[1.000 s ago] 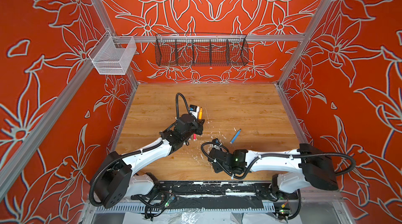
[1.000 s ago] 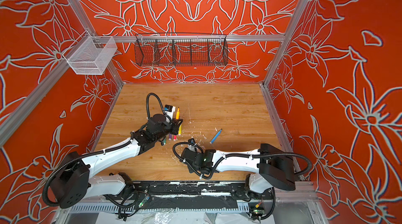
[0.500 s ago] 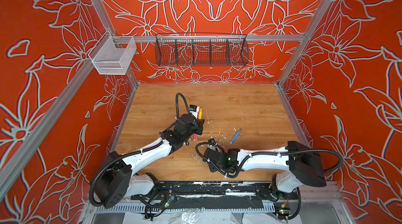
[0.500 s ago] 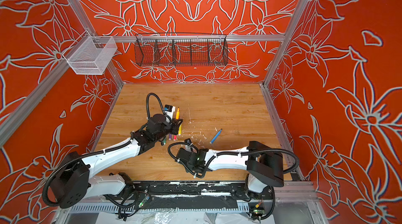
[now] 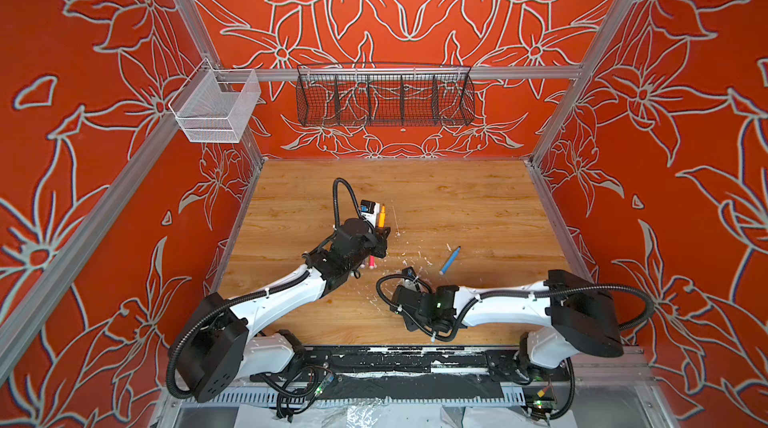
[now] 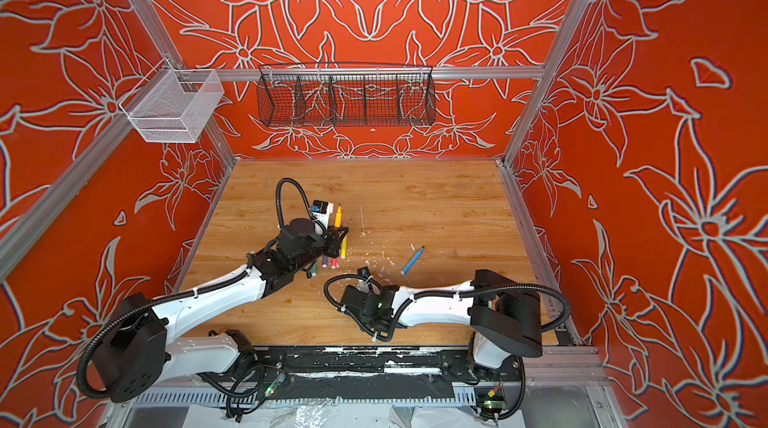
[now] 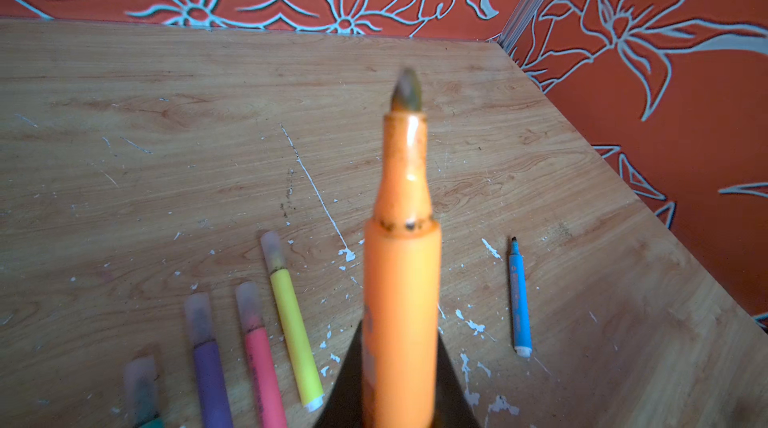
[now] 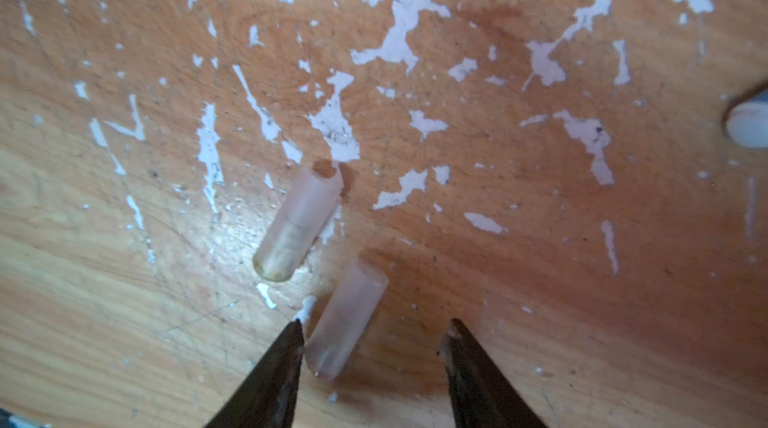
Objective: Insert the pens into the pen caps
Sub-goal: 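Lower the right gripper and close it on a translucent cap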
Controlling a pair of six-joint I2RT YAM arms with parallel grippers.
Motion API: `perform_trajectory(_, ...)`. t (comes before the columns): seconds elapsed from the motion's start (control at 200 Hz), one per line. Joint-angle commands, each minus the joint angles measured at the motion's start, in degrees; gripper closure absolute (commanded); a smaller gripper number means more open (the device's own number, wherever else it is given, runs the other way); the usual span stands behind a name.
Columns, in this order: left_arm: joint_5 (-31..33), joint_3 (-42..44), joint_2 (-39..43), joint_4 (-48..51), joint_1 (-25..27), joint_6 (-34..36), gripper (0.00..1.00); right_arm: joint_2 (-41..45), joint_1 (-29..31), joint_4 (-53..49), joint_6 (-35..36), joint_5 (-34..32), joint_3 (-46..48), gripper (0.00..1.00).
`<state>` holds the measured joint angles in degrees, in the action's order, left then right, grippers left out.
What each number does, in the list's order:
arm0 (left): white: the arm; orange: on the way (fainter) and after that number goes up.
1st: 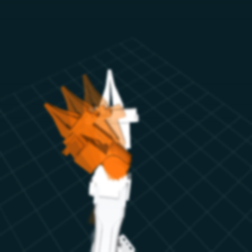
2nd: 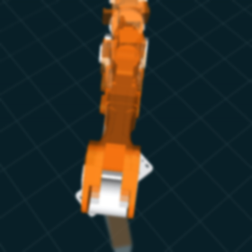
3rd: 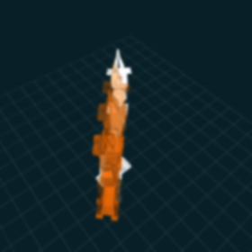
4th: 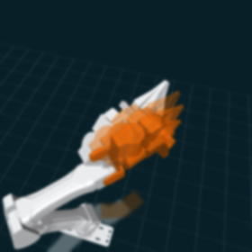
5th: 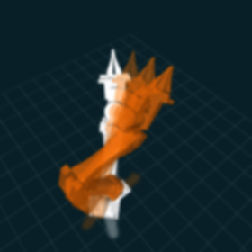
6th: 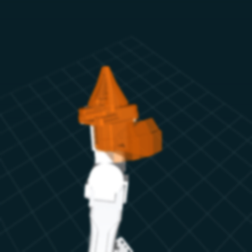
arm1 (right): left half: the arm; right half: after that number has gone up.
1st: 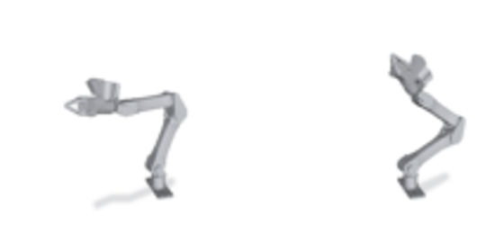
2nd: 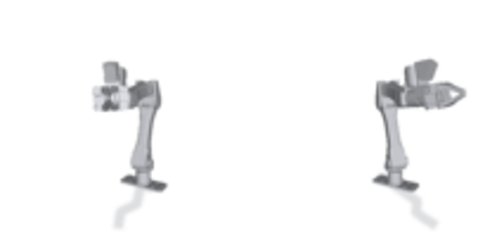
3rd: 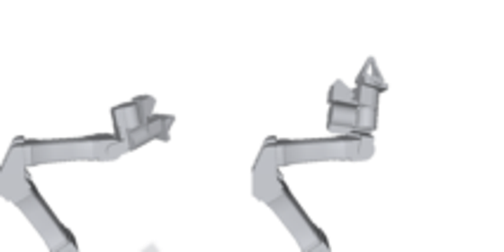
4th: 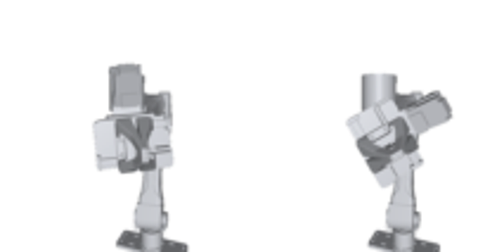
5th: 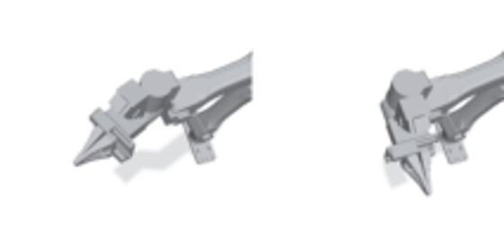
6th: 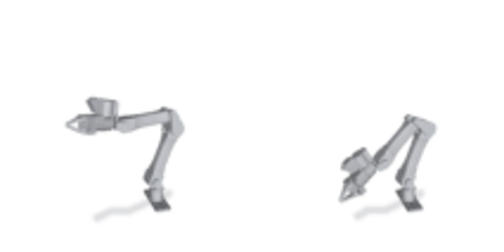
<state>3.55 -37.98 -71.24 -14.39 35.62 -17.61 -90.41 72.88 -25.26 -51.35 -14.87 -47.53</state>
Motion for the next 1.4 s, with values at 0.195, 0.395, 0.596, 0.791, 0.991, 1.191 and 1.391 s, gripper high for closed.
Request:
perform_trajectory(0.195,-1.1,1.2,1.6,-2.5,0.0,0.6,1.00,-0.1,0.5,-2.8,-1.6,-2.8,-0.1,0.47)
perform_trajectory(0.395,-1.3,1.1,1.5,-2.5,0.0,0.7,1.00,-4.1,0.5,-3.6,-0.8,-1.7,-2.4,0.49)
perform_trajectory(0.596,-1.4,1.1,1.5,-2.5,0.1,0.7,1.00,-5.8,0.2,-3.5,-0.7,-1.7,-3.0,0.52)
perform_trajectory(0.791,-1.4,1.3,1.8,-2.6,0.0,0.8,1.00,-6.9,-0.3,-3.0,-0.4,-1.1,-2.8,0.64)
perform_trajectory(0.991,-1.6,1.3,1.7,-2.7,0.1,0.7,1.00,-7.9,-0.8,-2.3,-0.5,-0.6,-2.2,0.68)
perform_trajectory(1.191,-1.9,1.3,1.6,-2.7,0.1,0.9,1.00,-8.4,-1.6,-1.6,-0.2,-0.3,-1.5,0.68)
perform_trajectory(1.391,-1.9,1.4,1.8,-2.8,0.0,0.9,1.00,-7.9,-2.1,-1.3,-0.4,-0.3,-0.6,0.79)
